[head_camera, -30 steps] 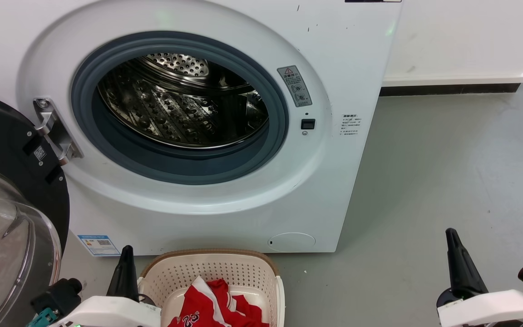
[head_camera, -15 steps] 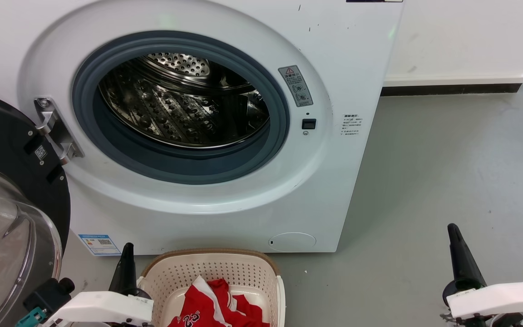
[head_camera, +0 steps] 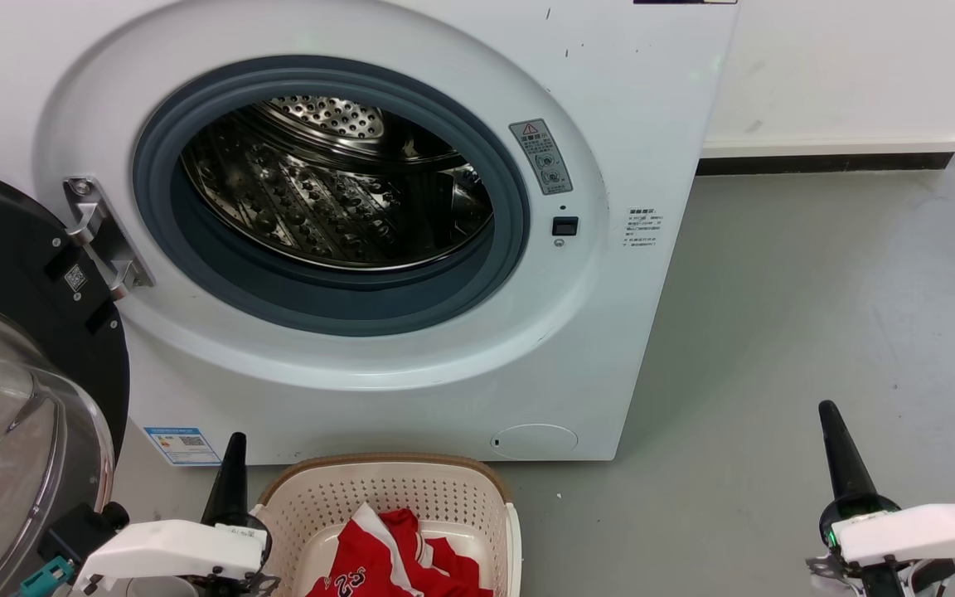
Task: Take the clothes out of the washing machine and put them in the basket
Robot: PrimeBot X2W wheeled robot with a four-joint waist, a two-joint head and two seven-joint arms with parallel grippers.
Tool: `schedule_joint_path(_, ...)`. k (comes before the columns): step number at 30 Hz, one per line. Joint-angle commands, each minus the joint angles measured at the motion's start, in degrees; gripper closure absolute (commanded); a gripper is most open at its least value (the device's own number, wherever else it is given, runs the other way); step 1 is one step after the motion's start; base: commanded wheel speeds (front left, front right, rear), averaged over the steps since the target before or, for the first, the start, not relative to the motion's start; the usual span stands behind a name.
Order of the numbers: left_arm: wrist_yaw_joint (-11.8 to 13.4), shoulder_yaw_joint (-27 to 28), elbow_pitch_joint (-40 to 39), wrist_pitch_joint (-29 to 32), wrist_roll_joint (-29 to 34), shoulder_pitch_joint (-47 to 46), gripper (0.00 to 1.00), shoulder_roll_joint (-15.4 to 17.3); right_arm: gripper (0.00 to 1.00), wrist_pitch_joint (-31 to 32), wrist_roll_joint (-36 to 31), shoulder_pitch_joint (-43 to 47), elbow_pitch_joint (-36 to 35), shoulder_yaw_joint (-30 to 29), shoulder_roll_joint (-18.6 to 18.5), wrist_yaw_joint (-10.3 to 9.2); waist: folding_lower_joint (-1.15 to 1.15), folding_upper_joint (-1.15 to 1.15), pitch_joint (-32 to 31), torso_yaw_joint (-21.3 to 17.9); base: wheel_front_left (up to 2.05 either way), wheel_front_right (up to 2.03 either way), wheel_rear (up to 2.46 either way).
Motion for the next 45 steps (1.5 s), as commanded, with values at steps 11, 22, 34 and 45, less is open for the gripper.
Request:
schedule_joint_path(11, -1.2, 0.8, 0.5, 1.9, -8.4, -2.4, 1.0, 0.0, 1.0, 2.0, 8.3, -2.7, 0.9, -0.7, -0.4, 0.0, 0.0, 0.0, 0.0, 0.1, 0.0, 0.0, 0.0)
schedule_joint_path(22, -1.8, 1.3, 1.1, 3.4, -14.6, -3.3, 1.0, 0.0, 1.0, 3.6, 14.5, -3.6, 1.8, -1.3, -0.3, 0.0, 0.0, 0.0, 0.0, 0.2, 0.0, 0.0, 0.0)
schedule_joint_path(34, -2.4, 1.7, 1.8, 4.8, -20.4, -4.0, 1.0, 0.0, 1.0, 5.1, 20.1, -4.3, 2.7, -1.8, -0.2, -0.01, 0.0, 0.0, 0.1, 0.3, 0.0, 0.0, 0.0)
schedule_joint_path(45, -3.0, 2.1, 2.4, 6.0, -25.7, -4.5, 1.0, 0.0, 1.0, 6.5, 25.2, -5.0, 3.5, -2.3, 0.0, -0.01, 0.0, 0.0, 0.1, 0.4, 0.0, 0.0, 0.0)
